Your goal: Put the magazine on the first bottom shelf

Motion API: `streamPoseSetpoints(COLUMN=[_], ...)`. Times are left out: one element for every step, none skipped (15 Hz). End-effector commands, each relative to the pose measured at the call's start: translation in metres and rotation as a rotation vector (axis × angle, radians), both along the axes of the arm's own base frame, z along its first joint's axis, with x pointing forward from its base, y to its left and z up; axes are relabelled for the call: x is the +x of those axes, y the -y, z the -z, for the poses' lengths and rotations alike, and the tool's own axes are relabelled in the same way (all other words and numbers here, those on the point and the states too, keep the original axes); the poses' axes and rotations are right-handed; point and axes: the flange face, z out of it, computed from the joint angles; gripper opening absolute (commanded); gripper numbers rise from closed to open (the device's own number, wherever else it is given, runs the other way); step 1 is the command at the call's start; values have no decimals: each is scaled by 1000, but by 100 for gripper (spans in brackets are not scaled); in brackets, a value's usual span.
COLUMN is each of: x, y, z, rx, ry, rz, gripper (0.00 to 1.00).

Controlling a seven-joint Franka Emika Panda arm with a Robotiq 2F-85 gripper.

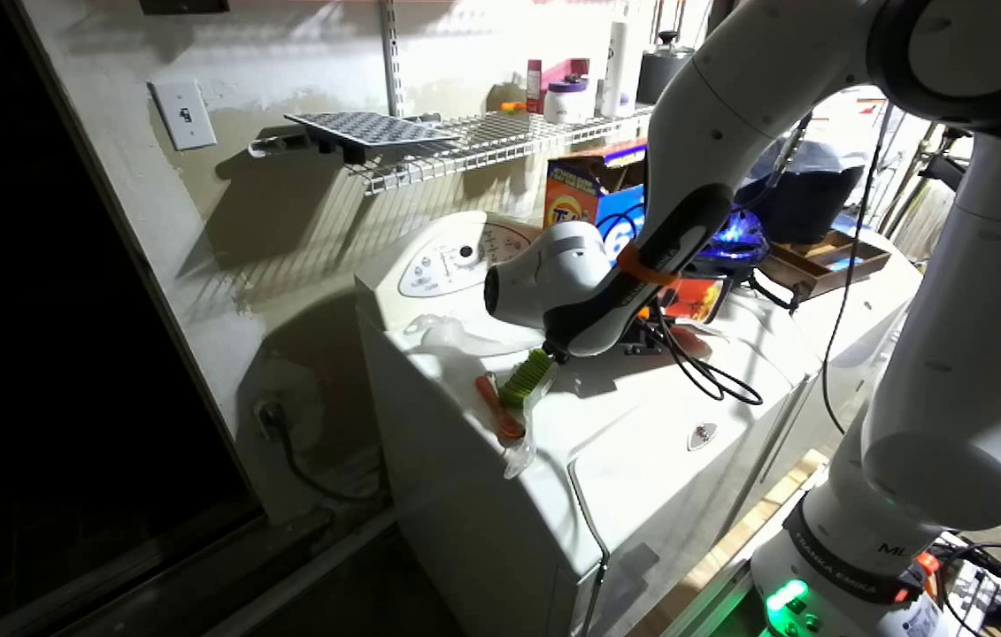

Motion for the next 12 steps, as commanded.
streamPoseSetpoints(x=[0,-2,-4,-5,-7,-9,-10,-11,-11,-10,-9,-9], y=[-6,-6,-6,-6,-6,-6,-5,-6,-12,-15,-18,-20], z=[-22,-24,-27,-30,-33,-36,-39,-42,-46,-50,-54,-57], rx=[-97,-111,-131,-145,-167,-184,-204,-222,-245,-269,-295,-316], ry=[-1,-3,-5,-7,-8,-6,-4,-3,12,22,38,46], rz=[-7,-2,7,11,19,25,29,26,7,-8,-26,-37], gripper=[3,3,3,3,3,3,3,3,3,3,3,3])
